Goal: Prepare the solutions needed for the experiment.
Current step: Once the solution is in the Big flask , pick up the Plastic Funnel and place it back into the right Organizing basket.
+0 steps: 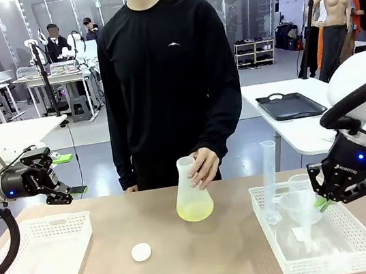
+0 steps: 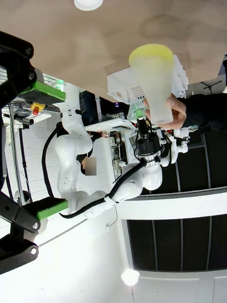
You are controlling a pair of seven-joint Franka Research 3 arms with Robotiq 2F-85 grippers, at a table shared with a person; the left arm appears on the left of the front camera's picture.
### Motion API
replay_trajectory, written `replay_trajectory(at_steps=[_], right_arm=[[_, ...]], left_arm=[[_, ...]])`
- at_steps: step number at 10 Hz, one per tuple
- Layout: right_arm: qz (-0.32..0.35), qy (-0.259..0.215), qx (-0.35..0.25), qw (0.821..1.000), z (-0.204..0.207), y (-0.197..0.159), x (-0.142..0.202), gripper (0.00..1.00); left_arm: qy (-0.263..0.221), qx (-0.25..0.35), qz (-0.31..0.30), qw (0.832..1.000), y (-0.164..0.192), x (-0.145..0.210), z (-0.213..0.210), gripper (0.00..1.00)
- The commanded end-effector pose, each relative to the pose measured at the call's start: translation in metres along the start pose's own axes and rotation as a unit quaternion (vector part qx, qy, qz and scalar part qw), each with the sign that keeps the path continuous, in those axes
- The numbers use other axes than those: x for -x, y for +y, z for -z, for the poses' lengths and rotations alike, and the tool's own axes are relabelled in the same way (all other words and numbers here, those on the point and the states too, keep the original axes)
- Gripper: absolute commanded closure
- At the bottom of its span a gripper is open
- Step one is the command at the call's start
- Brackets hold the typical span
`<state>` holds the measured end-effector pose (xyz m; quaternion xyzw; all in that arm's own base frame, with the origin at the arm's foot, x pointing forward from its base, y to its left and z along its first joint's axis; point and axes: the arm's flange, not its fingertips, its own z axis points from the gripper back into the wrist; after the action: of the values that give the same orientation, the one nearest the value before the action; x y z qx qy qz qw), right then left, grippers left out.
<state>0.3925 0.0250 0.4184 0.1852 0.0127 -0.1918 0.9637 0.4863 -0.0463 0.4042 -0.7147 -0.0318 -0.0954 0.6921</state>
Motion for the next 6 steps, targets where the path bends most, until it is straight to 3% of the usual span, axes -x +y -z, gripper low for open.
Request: replay_trajectory(at_steps=[1,2,3,4,5,6], right_arm=[[0.025,0.008,0.009,1.0,0.0058,0.0133,-0.0069,1.0],[0.031,0.004,0.012,0.999,0.0085,0.0146,-0.0079,0.76],[0.034,0.002,0.015,0.999,0.0111,0.0158,-0.0087,0.76],[0.037,-0.003,0.021,0.999,0.0118,0.016,-0.0083,0.56],[0.041,-0.004,0.02,0.999,0.0111,0.0136,-0.0092,0.74],[0.041,-0.002,0.019,0.999,0.0101,0.0121,-0.0102,0.36]], left_arm=[[0.002,0.002,0.002,1.0,-0.0024,0.0005,0.0004,0.0],[0.002,0.002,0.002,1.0,-0.0024,0.0005,0.0004,0.0],[0.002,0.002,0.002,1.0,-0.0024,0.0005,0.0004,0.0],[0.002,0.002,0.002,1.0,-0.0024,0.0005,0.0004,0.0],[0.002,0.002,0.002,1.0,-0.0024,0.0005,0.0004,0.0],[0.002,0.002,0.002,1.0,-0.0024,0.0005,0.0004,0.0]])
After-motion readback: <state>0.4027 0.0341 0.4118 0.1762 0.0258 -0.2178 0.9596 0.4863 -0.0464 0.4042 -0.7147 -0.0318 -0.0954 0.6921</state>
